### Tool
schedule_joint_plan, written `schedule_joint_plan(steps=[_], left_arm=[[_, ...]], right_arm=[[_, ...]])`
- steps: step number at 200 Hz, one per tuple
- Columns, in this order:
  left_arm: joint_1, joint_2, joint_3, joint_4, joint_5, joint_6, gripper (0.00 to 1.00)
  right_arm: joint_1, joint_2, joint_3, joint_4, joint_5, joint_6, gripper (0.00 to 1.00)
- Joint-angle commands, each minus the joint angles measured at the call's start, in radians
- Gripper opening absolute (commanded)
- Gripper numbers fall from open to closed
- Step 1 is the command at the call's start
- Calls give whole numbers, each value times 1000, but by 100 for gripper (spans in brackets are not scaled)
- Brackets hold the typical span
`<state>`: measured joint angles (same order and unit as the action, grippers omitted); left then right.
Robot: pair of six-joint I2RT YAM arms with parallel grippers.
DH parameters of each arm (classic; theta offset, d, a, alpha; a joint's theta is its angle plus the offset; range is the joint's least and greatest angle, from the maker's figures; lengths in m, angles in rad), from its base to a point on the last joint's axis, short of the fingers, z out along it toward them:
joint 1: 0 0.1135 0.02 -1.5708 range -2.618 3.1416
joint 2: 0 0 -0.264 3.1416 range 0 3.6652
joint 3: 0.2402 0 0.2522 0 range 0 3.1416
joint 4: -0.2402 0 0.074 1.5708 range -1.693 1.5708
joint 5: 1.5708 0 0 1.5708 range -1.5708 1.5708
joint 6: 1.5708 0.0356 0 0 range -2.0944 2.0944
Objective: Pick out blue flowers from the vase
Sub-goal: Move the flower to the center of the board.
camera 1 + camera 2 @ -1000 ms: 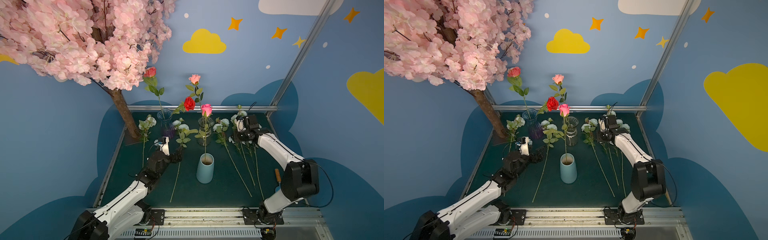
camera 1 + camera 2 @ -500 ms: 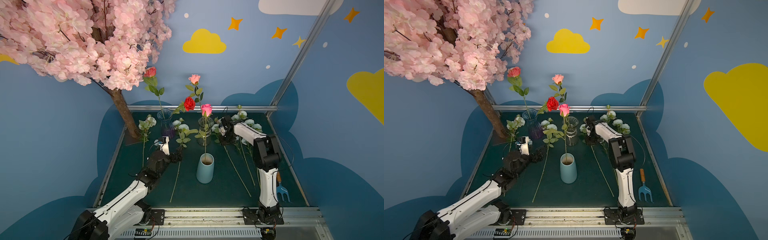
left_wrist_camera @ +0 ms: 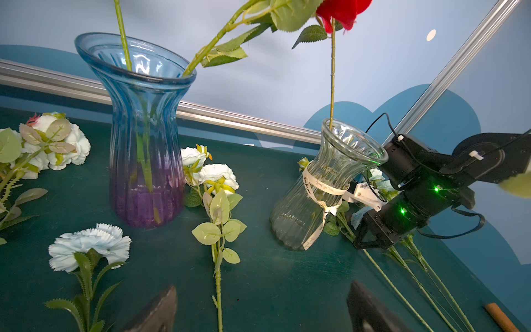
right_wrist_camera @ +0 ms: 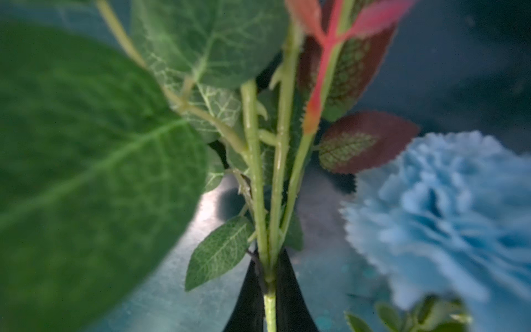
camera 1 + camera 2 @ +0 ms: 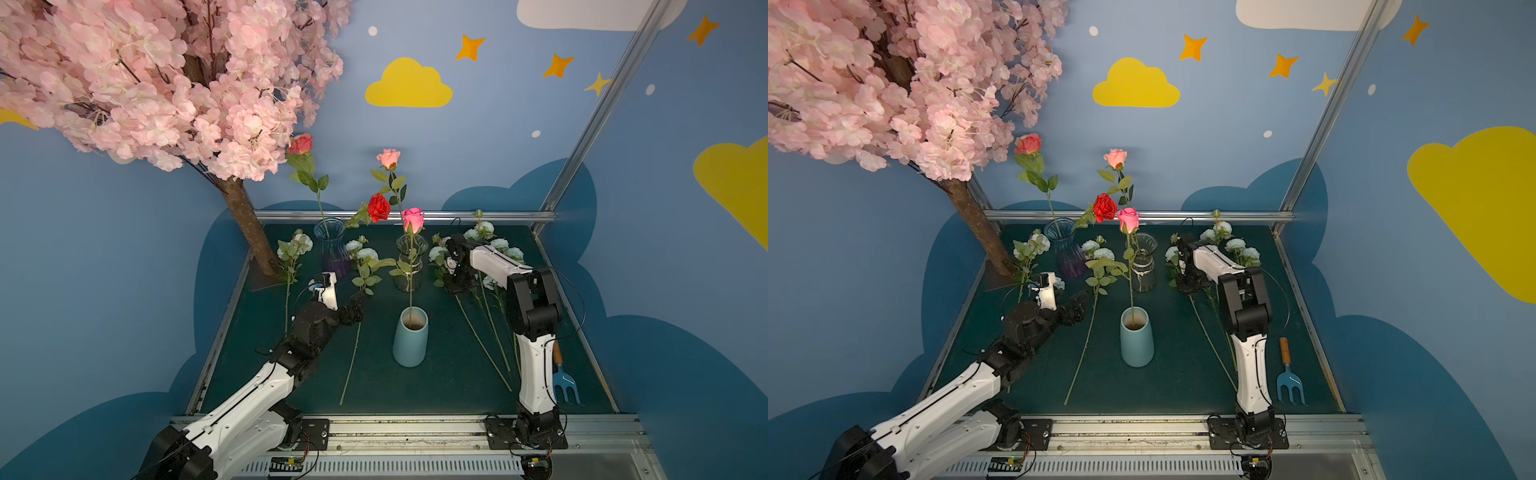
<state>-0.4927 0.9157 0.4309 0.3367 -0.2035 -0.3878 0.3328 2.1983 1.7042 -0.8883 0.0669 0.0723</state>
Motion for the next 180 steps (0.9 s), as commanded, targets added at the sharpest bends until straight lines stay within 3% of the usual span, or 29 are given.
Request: schedule_joint_plan(steps=[1,60,85,138,180], left_arm=[[5,-12,7,0,-6,13,92],[6,-6,11,1,-2,13,92],[6,0,13,2,1,11,92],[6,6,17,0,1,11,92],[8,-65,0,-48,-84,22,92]], right_arm=[[-60,-29,-43,-11,17,26,4],[-194,-70,-72,52,-16,70,4],[-231,-92,-98,79,-50,80,11],[-174,-309,-192,102,-167,50,33],[-96,-553,-241,8,-295,50,36]])
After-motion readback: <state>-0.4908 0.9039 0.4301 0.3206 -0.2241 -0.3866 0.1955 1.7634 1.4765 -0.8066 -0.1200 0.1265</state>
